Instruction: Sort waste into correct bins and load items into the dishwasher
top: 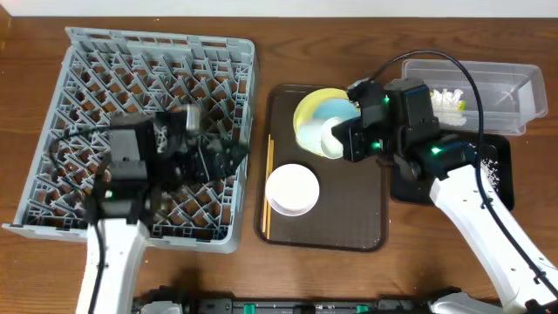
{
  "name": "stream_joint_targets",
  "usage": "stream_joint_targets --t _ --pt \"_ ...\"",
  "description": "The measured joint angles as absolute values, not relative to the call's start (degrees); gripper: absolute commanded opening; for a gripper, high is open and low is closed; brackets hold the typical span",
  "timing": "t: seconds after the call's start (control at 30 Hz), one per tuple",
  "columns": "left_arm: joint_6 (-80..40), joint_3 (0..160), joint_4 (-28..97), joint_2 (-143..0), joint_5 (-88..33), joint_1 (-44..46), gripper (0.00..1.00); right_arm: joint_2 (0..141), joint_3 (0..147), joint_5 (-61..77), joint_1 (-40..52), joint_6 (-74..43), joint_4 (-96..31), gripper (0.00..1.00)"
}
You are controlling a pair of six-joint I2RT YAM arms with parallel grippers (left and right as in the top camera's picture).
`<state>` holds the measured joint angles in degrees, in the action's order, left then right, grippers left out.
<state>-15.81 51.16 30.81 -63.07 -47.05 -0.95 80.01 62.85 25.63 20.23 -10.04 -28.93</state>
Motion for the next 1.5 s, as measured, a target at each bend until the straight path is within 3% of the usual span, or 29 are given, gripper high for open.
stream_joint_targets --t 0.27,0.47,0.67,0.93,1.5 --pt "-25.0 51.1 11.0 -73.1 -69.7 1.0 0.97 80.0 62.8 38.6 20.3 -10.0 -23.3 0.01" --pt "-30.1 51.1 1.9 -77.3 -78.8 7.5 0.97 80.0 62.8 45.0 20.3 -9.9 -19.3 0.01" --pt "-32.6 51.1 -2.9 -77.5 -80.5 12.0 0.95 80.0 62.8 50.0 20.3 -9.9 -17.7 0.01" --pt "-36.4 51.0 -9.3 -77.6 -82.3 13.2 0.82 79.8 63.0 53.7 20.0 -10.0 -17.2 0.01" --pt "-39.0 51.0 -13.0 -77.6 -82.6 14.3 0.91 79.5 63.5 54.8 20.2 -10.0 -21.6 0.01"
